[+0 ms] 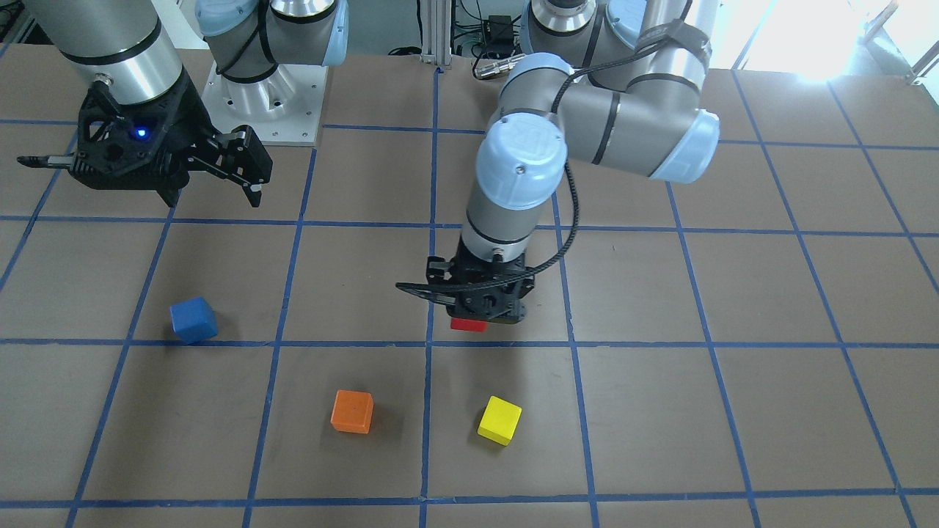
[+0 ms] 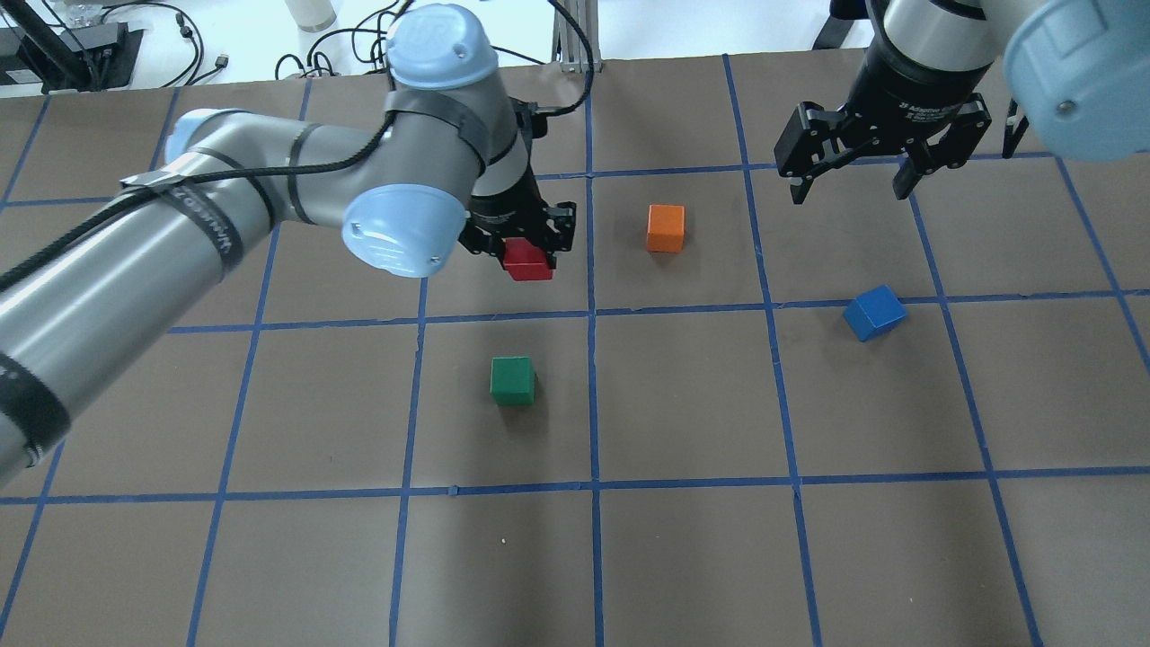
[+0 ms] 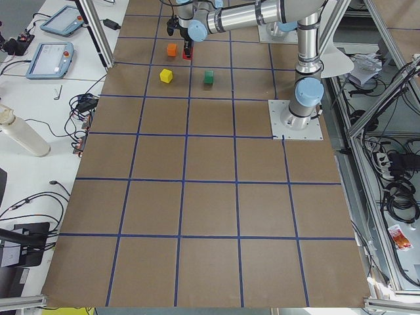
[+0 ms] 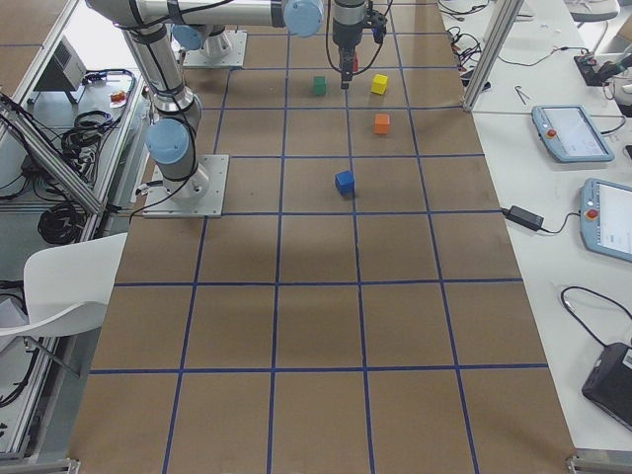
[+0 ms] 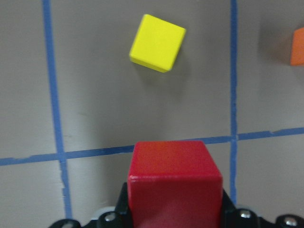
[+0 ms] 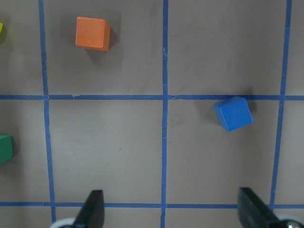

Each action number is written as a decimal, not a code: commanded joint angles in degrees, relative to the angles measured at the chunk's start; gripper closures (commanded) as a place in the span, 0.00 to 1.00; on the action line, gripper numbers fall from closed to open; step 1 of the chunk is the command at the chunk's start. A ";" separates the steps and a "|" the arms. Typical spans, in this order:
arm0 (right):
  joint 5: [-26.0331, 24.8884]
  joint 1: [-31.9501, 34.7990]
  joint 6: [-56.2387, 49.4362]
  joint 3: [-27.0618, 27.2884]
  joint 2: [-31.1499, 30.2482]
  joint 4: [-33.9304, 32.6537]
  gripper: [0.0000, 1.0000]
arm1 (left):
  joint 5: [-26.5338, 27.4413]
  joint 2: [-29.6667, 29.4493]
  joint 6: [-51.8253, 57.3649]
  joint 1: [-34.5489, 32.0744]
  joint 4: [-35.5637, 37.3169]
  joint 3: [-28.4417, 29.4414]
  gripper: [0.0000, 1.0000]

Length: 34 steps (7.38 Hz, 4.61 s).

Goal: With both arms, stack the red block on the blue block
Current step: 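Lift the red cube and carry it toward the table centre, then lower the red cube onto the table and open the left gripper, then raise the left gripper away while the right gripper moves over the red cube, then lower the right gripper and close it on the red cube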

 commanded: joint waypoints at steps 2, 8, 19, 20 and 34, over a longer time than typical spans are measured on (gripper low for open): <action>0.00 -0.09 0.04 0.12 -0.06 0.15 0.00 | -0.11 -7.96 -7.83 -7.90 5.27 2.01 0.88; 0.00 -0.09 0.22 0.12 -0.06 0.06 0.00 | 0.16 -12.46 -10.31 -11.96 5.02 3.95 0.41; 1.41 6.74 10.06 10.56 3.00 -12.65 0.00 | 5.51 9.05 8.64 12.45 -19.90 4.39 0.00; 1.41 7.81 11.72 10.67 5.28 -12.77 0.00 | 5.61 11.16 11.03 14.30 -21.59 4.39 0.00; 0.97 15.47 30.02 15.94 21.83 -34.31 0.01 | 5.69 17.16 13.06 15.82 -25.56 2.20 0.00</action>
